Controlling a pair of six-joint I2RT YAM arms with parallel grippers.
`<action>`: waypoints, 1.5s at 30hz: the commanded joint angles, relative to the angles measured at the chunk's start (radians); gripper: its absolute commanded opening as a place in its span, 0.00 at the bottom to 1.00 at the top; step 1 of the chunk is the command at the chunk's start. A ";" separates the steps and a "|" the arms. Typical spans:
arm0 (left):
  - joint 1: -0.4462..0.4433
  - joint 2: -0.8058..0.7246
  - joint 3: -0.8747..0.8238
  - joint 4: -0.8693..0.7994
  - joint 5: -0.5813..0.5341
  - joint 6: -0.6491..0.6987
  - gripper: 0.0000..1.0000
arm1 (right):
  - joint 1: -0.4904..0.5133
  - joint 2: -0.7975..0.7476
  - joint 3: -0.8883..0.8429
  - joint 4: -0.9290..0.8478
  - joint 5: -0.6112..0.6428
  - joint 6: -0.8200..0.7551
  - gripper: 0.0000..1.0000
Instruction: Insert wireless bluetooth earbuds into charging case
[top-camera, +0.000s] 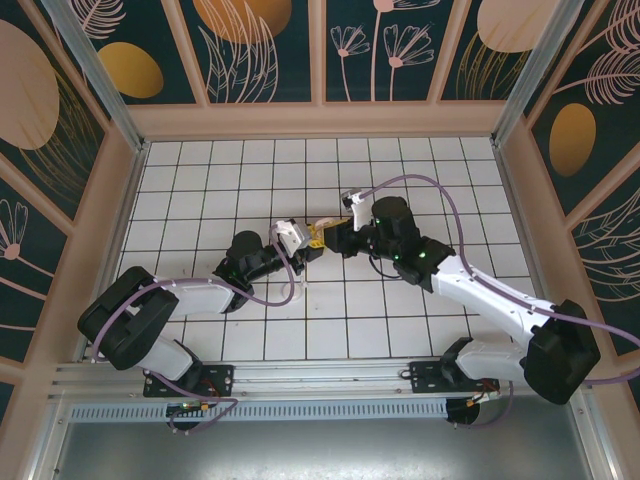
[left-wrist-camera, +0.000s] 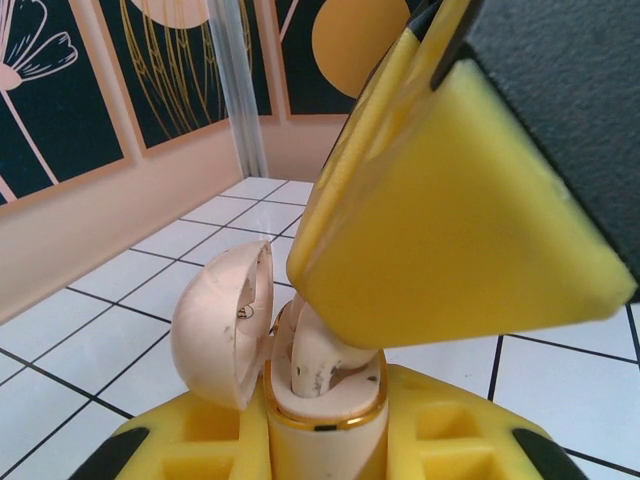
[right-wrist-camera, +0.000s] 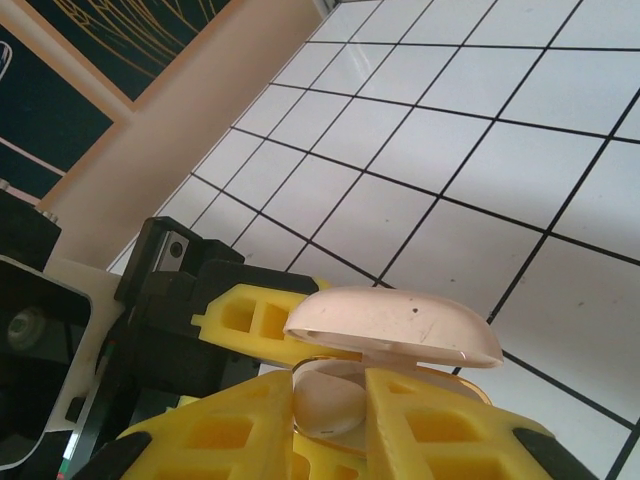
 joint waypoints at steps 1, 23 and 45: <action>-0.027 -0.048 0.049 0.077 0.168 0.027 0.10 | 0.002 0.030 0.039 -0.065 0.047 -0.051 0.25; -0.026 -0.040 0.048 0.067 0.177 0.017 0.10 | -0.097 -0.165 0.032 0.028 -0.165 -0.071 0.44; -0.027 -0.048 0.055 0.071 0.206 -0.002 0.11 | -0.238 -0.099 -0.005 0.022 -0.459 0.014 0.60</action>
